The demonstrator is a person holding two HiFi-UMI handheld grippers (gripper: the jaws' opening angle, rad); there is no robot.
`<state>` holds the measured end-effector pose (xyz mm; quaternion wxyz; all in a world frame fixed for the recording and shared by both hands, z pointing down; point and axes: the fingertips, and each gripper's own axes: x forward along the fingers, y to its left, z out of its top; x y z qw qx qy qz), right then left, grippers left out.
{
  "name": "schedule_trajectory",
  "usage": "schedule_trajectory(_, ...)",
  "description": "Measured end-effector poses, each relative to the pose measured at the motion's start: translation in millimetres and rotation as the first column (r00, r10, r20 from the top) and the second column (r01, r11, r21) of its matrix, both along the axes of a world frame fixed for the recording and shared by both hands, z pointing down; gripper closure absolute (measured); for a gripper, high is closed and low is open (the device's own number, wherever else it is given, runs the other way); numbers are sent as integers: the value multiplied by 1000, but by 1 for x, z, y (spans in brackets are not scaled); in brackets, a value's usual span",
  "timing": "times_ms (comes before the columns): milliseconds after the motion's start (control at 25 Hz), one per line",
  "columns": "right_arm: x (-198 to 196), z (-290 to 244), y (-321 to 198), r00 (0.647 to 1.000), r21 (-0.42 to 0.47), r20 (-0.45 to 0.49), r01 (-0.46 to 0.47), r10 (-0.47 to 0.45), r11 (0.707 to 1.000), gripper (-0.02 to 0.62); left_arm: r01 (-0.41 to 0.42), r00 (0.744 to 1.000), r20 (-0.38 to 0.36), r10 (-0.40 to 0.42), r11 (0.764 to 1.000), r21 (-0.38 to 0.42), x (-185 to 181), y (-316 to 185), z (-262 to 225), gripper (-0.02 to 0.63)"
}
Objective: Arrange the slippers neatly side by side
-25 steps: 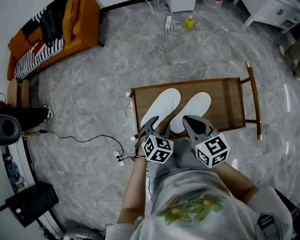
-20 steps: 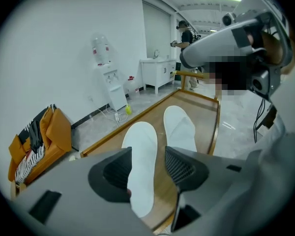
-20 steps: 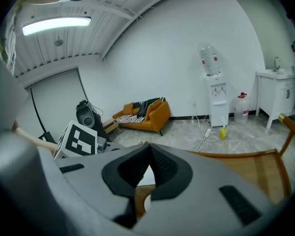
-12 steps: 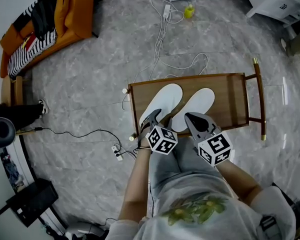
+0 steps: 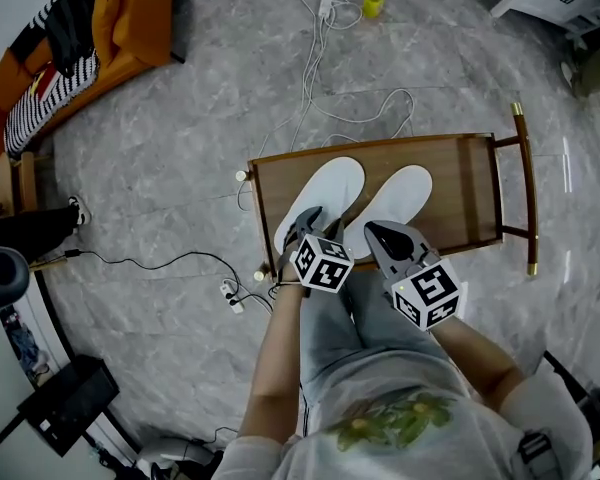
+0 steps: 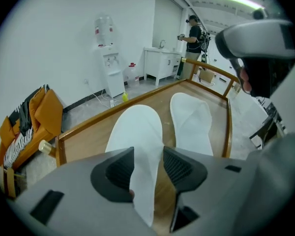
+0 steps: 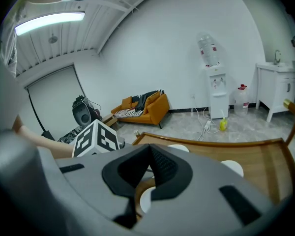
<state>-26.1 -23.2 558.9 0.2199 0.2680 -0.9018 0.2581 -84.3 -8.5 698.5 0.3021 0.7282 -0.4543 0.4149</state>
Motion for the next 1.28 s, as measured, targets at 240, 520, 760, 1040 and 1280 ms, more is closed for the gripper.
schedule_trajectory(240,0,3,-2,1000,-2,4,-7,7,1000,589,65,998,-24,-65,998,-9,-2,-2,4,515)
schedule_trajectory(520,4,7,-1,1000,-12,-6,-5,5,1000,589,233,965,-112,-238,971,-57,-7,-5,5,564)
schedule_trajectory(760,5,4,-5,1000,-11,-2,-3,3,1000,589,449,845,-238,-479,877,-169,-14,-3,5,574)
schedule_trajectory(1040,9,-1,-13,1000,1,1,-5,5,1000,589,556,752,-277,-598,801,-221,-9,-3,0,577)
schedule_trajectory(1280,9,-9,-17,1000,7,5,-5,5,1000,589,693,574,-335,-747,661,-288,-11,-2,-13,578)
